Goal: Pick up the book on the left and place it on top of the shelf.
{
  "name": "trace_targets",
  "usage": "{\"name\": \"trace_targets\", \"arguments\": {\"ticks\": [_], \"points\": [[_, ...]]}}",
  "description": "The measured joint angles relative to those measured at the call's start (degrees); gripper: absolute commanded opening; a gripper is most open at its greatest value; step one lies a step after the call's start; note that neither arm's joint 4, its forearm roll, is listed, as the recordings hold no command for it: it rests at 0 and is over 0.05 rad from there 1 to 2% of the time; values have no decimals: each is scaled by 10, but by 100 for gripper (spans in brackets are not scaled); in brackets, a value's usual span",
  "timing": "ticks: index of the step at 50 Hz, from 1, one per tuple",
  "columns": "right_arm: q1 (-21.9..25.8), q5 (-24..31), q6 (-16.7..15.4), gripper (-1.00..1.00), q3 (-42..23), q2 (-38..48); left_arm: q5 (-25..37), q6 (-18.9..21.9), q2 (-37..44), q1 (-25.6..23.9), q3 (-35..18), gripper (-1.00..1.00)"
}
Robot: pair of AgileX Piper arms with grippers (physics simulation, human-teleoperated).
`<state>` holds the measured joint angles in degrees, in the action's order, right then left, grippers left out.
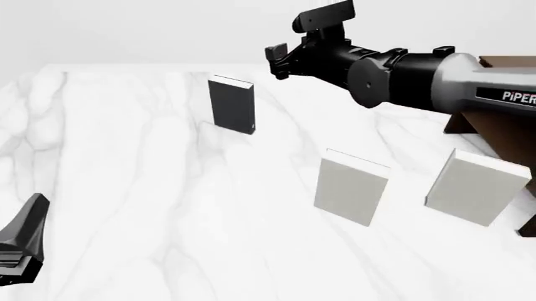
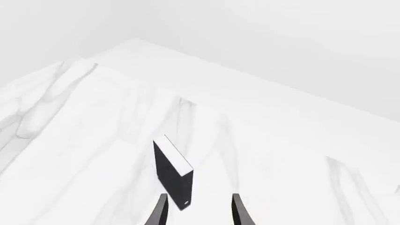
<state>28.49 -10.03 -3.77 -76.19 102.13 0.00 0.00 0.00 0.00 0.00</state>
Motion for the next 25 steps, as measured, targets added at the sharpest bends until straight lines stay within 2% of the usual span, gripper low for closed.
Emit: {"name": "trace_targets", "arguments": {"ticks": [25], "points": [[-7, -10, 12, 100, -60, 81, 0, 0, 0, 0, 0, 100]]}}
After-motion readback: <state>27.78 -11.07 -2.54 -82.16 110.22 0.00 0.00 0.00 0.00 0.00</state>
